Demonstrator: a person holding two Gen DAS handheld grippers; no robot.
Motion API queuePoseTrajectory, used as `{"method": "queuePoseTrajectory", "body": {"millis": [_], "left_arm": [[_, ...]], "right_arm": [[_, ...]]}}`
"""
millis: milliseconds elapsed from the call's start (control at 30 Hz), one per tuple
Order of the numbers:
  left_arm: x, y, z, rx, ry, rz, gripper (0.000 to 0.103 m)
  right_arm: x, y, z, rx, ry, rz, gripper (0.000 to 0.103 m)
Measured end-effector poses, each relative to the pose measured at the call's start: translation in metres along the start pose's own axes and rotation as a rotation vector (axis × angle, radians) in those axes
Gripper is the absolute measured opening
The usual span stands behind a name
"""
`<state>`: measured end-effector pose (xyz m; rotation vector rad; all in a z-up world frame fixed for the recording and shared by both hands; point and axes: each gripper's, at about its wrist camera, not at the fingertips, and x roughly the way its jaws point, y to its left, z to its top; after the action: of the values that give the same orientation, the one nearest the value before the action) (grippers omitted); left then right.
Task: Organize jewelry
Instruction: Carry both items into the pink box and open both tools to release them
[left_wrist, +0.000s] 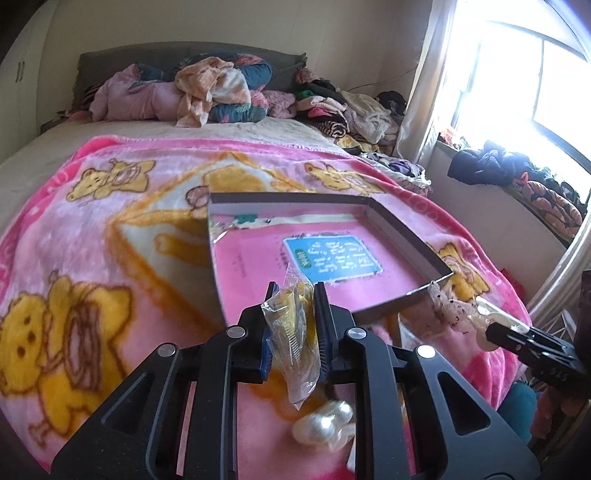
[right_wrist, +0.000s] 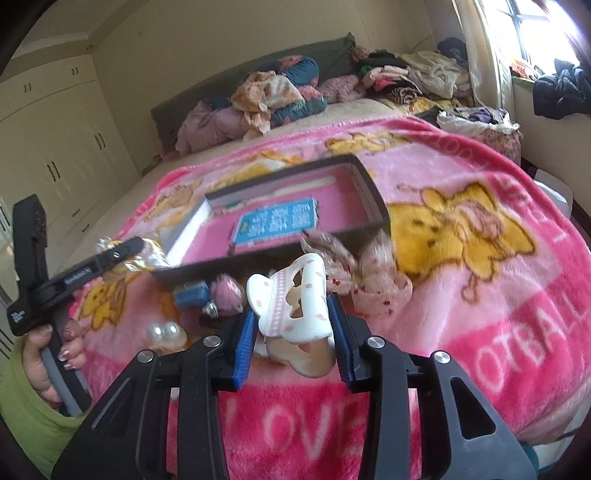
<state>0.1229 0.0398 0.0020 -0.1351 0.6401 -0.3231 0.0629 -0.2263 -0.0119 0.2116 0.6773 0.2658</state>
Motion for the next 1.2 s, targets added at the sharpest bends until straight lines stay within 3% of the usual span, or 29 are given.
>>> {"method": "queuePoseTrajectory", "body": {"millis": [333, 567, 967, 1200], "left_arm": [[0.027, -0.005, 0.016, -0.002, 0.000, 0.001, 0.012], [0.047, -0.005, 0.024, 0.000, 0.006, 0.015, 0.012], [0.081, 0.001, 0.029, 0.006, 0.039, 0.038, 0.012], [0.096, 0.004, 0.028, 0.001, 0.067, 0.038, 0.012]], "right_arm": [[0.002, -0.015, 0.034, 0.054, -0.041, 0.048, 0.035], [0.010, -0.027, 0.056, 0.045, -0.067, 0.024, 0.035], [0.067, -0.031, 0.091, -0.031, -0.043, 0.018, 0.035], [0.108, -0.038, 0.104, -0.017, 0.021, 0.012, 0.035]]}}
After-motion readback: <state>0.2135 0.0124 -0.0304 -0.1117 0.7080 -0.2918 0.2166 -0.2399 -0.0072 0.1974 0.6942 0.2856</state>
